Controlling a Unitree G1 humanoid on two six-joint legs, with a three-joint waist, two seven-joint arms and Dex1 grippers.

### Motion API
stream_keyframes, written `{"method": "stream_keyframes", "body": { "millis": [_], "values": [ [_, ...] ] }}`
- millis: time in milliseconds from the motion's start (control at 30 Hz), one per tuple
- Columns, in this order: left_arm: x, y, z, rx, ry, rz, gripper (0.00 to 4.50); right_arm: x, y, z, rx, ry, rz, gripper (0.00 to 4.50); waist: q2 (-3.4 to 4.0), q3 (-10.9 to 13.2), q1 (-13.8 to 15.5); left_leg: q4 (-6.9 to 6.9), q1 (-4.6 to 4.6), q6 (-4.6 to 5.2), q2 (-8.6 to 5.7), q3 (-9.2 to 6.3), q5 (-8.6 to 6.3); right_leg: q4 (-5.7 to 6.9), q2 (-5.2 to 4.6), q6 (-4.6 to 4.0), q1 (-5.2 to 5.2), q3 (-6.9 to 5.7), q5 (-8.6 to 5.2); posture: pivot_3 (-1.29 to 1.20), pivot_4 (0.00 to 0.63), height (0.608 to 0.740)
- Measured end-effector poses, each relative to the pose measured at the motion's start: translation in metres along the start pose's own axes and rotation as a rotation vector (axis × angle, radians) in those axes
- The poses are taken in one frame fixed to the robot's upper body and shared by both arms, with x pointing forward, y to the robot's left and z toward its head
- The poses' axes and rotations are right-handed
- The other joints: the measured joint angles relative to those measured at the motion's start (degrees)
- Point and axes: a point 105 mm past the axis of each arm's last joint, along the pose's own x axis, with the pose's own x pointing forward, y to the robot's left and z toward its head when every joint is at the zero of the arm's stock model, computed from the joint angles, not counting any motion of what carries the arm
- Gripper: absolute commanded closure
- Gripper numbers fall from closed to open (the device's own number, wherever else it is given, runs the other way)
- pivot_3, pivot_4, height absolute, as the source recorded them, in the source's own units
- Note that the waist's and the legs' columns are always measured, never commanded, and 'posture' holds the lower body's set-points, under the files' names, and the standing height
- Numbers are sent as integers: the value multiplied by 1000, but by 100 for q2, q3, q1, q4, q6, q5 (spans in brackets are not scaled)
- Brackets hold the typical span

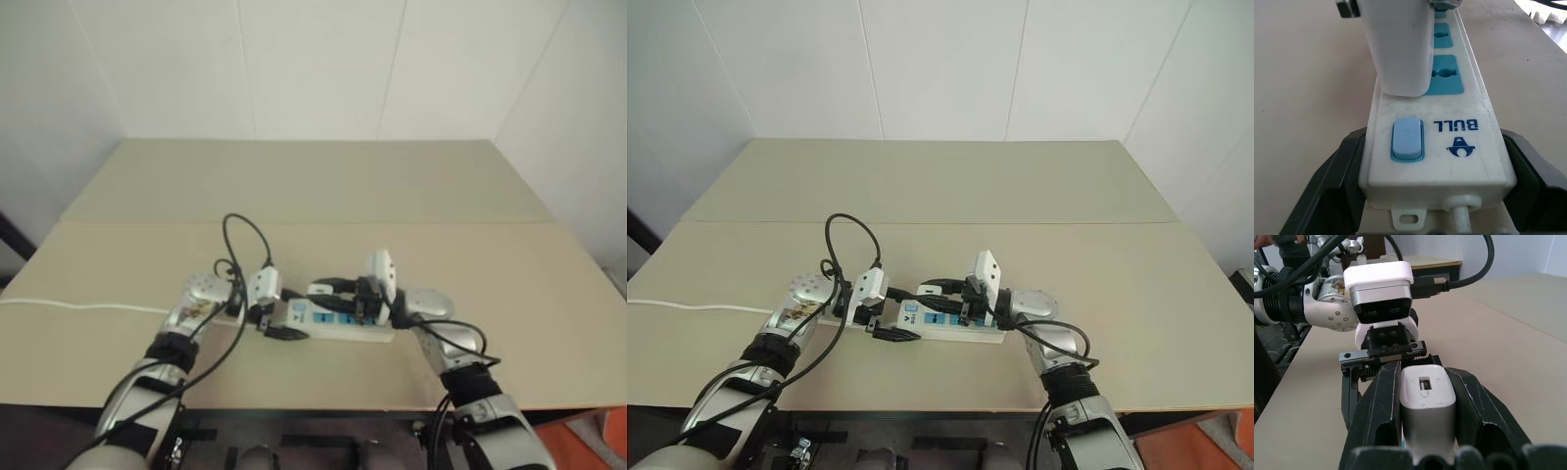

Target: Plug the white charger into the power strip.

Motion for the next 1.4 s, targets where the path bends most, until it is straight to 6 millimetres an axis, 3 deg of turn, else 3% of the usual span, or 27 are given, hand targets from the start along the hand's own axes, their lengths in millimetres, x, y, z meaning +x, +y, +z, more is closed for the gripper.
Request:
{"method": "stream_keyframes", "body": {
  "millis": [467,1233,1400],
  "values": [
    [0,0,-1,-4,5,5,1188,-11,0,-7,-51,10,-3,3289,-1,-1,2,0,14,0,0,0,0,0,0,0,13,1,0,0,150,740],
    [-3,0,-4,-8,15,16,1188,-2,0,-9,-89,92,98,3289,-6,-17,-15,-3,26,0,1,0,0,7,1,0,17,5,0,0,150,740],
    [-3,0,-4,-6,14,17,1188,-7,-1,-21,-56,163,88,1609,-9,-19,-13,-5,23,0,1,1,0,5,2,-1,15,5,0,0,150,740]
  ]
}}
